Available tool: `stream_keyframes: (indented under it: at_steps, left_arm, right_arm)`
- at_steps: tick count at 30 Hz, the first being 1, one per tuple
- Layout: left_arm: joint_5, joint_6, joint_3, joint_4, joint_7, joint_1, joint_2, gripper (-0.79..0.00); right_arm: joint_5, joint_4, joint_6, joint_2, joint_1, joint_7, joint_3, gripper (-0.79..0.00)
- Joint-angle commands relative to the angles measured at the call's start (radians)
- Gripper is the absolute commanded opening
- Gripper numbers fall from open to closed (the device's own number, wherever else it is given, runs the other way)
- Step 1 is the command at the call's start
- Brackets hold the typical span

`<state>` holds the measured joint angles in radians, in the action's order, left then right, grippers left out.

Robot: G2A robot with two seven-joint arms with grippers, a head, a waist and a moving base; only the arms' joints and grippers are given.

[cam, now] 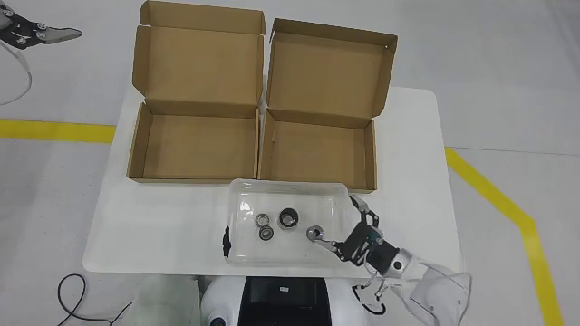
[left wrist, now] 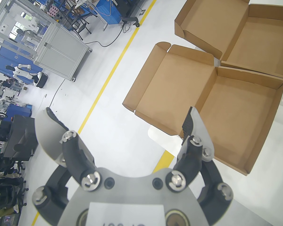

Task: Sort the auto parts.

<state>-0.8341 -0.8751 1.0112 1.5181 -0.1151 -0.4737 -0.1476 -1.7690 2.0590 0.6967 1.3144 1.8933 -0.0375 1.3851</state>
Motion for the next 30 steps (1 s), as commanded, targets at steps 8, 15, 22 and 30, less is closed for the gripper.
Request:
stream_keyframes:
  at_steps: [8,15,22,30]
  left_arm:
    - [0.0,0.0,0.0,0.0,0.0,0.0,0.0,0.0]
    - [0.0,0.0,0.0,0.0,0.0,0.0,0.0,0.0]
    - [0.0,0.0,0.0,0.0,0.0,0.0,0.0,0.0]
    - [0.0,0.0,0.0,0.0,0.0,0.0,0.0,0.0]
  right_arm:
    - [-0.016,-0.102,0.068,-0.002,-0.162,0.027,-0.133,0.0]
    - [0.008,-0.186,0.087,0.002,-0.27,0.095,-0.215,0.0]
    - [0.05,-0.217,0.084,0.009,-0.351,0.212,-0.281,-0.357]
    - [0.094,-0.221,0.11,0.002,-0.364,0.31,-0.297,-0.197]
